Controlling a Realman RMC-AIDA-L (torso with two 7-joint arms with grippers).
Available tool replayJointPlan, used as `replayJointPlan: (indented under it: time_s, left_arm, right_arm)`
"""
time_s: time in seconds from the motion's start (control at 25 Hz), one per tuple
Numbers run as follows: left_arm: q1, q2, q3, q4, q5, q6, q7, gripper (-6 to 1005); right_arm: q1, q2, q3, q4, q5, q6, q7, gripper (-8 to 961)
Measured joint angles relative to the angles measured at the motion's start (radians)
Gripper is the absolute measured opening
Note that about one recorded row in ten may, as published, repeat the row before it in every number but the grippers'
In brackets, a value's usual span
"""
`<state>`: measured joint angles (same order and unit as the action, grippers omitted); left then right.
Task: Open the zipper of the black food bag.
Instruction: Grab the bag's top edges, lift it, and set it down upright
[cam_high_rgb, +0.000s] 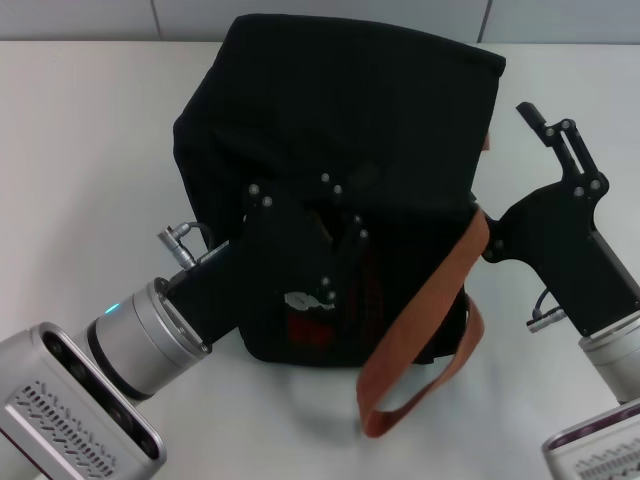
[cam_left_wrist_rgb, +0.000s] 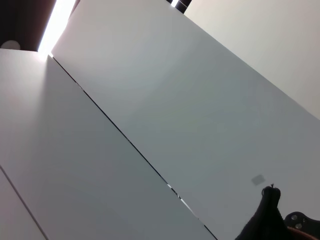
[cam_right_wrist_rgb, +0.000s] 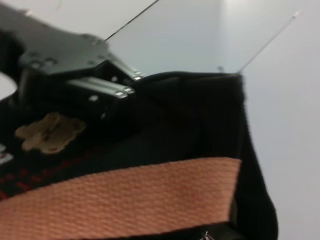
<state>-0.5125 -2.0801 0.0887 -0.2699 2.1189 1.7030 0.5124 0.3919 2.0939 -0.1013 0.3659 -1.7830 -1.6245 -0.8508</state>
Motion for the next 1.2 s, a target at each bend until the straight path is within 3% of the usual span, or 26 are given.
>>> replayJointPlan:
  time_s: [0.6,1.2]
  left_arm:
    - [0.000,0.000,-0.003,0.002,0.003,-0.001,0.000,86]
    - [-0.005,0.000,-0.003,0.006,0.002,-0.003,0.000,86]
  right_arm:
    - [-0.018,0.000,-0.014,0.023,-0.006,0.009,-0.374,724]
    - [0.036,0.000,-0.009,0.013,-0.029,0.050,-0.517,701]
